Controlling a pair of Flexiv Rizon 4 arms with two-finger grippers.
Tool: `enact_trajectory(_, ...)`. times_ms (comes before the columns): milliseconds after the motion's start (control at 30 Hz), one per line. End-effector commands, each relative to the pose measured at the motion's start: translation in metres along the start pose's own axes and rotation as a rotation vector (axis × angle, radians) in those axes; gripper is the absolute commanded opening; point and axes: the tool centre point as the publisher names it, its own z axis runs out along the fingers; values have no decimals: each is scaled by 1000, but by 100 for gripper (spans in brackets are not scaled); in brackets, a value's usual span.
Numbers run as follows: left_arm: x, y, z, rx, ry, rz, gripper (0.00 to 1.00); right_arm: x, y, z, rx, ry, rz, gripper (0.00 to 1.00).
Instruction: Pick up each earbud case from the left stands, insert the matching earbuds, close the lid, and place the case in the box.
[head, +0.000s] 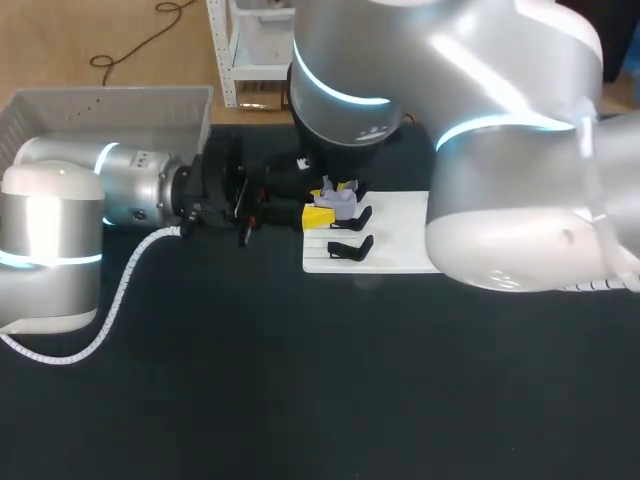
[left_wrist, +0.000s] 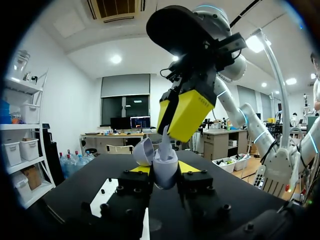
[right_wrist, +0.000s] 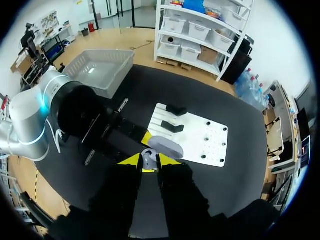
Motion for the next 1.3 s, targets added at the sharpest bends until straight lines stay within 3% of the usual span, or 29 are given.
enact_trajectory(33,0,1,0,2,1,0,0,0,0,2,2,4,1,0)
enact_trajectory(733,0,1,0,2,1,0,0,-4,-1,12,16,36,-4,0)
enact_trajectory(833,0,1,0,2,1,0,0,-4,-2,12,17,39,-3,65)
enact_trajectory(867,0,1,0,2,1,0,0,-3,-2,11,17,40,-3,100)
enact_trajectory(1167,0,1,0,2,1,0,0,0,0,-17,-4,3,0,100)
enact_trajectory(1300,0,1,0,2,1,0,0,-10,-12,-24,-22,-19,68,100)
